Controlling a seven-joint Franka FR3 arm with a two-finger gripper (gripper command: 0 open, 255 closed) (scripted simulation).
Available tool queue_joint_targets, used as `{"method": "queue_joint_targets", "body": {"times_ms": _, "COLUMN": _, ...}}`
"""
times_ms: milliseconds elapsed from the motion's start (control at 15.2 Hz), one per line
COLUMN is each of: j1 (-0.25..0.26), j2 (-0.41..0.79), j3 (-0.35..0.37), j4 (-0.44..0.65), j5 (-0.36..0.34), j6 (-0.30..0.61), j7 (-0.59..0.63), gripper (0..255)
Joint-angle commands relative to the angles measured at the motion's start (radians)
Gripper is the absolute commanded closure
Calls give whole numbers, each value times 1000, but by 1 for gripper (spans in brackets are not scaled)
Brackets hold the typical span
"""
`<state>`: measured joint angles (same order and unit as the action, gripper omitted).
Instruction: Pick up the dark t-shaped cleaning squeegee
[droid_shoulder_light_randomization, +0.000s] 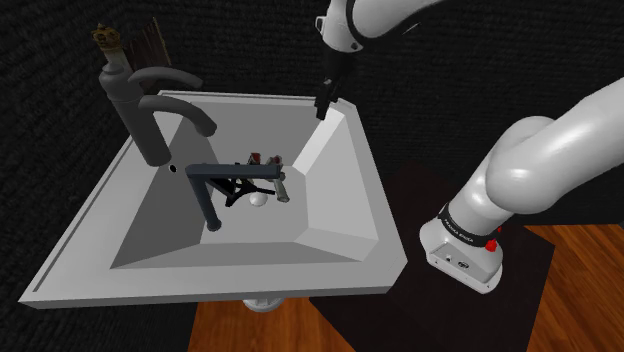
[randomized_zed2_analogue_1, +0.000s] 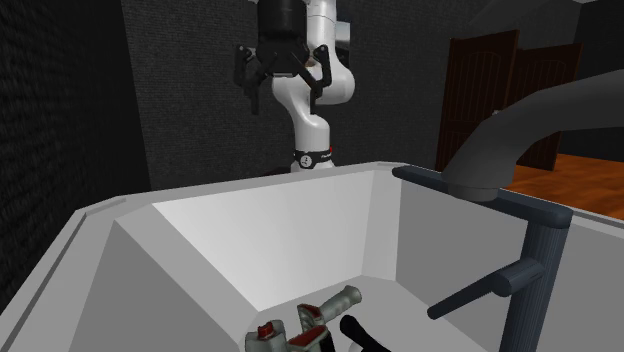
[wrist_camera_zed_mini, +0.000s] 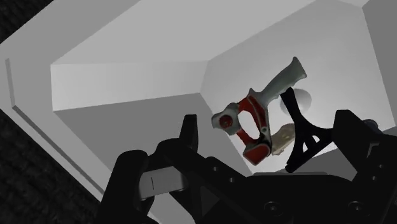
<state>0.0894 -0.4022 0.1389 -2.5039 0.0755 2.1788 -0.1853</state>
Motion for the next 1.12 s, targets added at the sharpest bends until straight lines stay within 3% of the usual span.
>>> {"method": "queue_joint_targets", "body": {"times_ms": 0, "j1": 10, "j2": 67, "j3": 16, "j4": 0, "j5": -6, "j6": 68, "j7": -10, "gripper": 0}}
{"method": "queue_joint_targets", "body": {"times_ms": 462, "j1": 35, "j2": 328, "j3": 71, "j4": 67, "j5": -72, "j6": 260, "j7": -13, "gripper": 0}}
{"method": "queue_joint_targets", "body": {"times_ms": 1056, "j1": 98, "j2": 677, "j3": 89, "j4": 232, "j5": -258, "j6": 426, "j7": 48, "gripper": 0}}
